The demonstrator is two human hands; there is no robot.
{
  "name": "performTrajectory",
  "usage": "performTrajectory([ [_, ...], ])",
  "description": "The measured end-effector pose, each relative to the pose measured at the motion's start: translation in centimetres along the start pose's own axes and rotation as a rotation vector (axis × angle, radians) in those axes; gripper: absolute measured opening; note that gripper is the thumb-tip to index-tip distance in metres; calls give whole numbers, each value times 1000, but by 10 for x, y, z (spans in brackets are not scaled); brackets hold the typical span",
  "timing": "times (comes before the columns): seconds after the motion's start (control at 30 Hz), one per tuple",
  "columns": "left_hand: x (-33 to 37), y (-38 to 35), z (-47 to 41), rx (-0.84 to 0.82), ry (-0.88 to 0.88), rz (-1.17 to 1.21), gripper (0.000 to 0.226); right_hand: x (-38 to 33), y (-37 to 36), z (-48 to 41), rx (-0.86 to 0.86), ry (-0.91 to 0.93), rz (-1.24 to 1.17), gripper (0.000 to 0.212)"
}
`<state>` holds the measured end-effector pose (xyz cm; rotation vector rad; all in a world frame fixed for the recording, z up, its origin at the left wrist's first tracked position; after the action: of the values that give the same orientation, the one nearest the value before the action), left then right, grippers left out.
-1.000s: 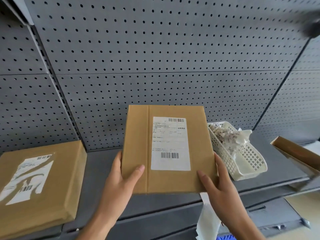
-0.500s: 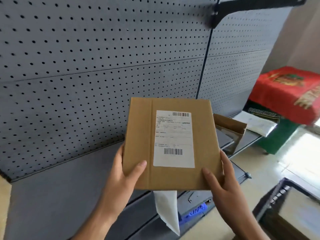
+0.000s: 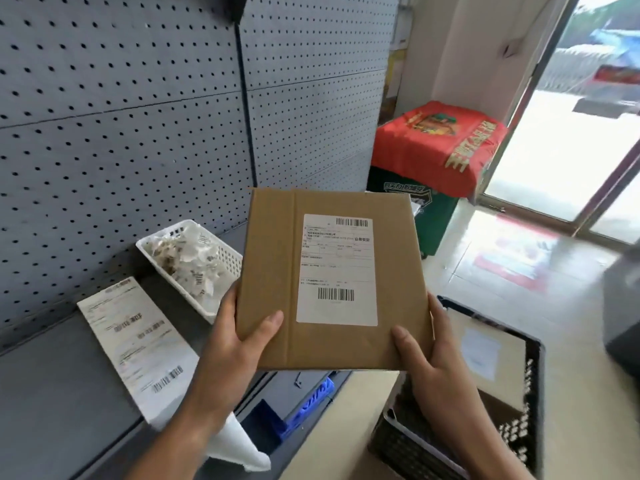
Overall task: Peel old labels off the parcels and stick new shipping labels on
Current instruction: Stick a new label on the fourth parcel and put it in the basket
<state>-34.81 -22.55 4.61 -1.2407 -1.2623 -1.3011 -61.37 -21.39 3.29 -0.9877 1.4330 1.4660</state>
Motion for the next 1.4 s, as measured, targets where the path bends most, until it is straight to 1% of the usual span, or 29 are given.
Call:
performTrajectory([
  [0.13, -7, -41, -22, -84, 26, 28, 52, 22, 33, 6, 98, -42, 4, 69],
  [0.37, -19, -111, -73, -305, 60, 24, 62, 51, 90, 17, 302, -145, 42, 65],
  [0.5, -23, -148, -93, -412, 88, 43, 58, 60, 112, 24, 422, -181, 50, 67],
  [0.67, -32, -187, -108, -518, 82, 35, 66, 76, 133, 35, 490, -242, 9, 67],
  [0.77, -38, -211, -113, -583, 94, 19, 66, 87, 146, 40, 505, -279, -15, 68],
  [0.9, -49, -242, -118, -614, 115, 14, 66, 111, 166, 43, 517, -292, -47, 66],
  [1.2, -72, -315, -123, -594, 204, -36, 66, 169, 228, 35, 455, -329, -75, 66],
  [1.33, -89, -336, -120, -577, 241, -45, 69, 197, 242, 33, 418, -367, -62, 66],
  [1.4, -96, -342, -117, -573, 269, -43, 75, 208, 246, 33, 401, -385, -64, 67],
])
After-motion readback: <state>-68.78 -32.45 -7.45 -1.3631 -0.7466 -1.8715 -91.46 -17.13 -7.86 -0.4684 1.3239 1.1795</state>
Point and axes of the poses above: each hand's wrist, its own z-axis away from the middle knuckle, its own y-axis out of the back of the hand, x = y × z, the point moved 5 cm from there along -z, towards the middle knuckle, and after that the axes turned 10 degrees about -x, right-handed, at the moved point
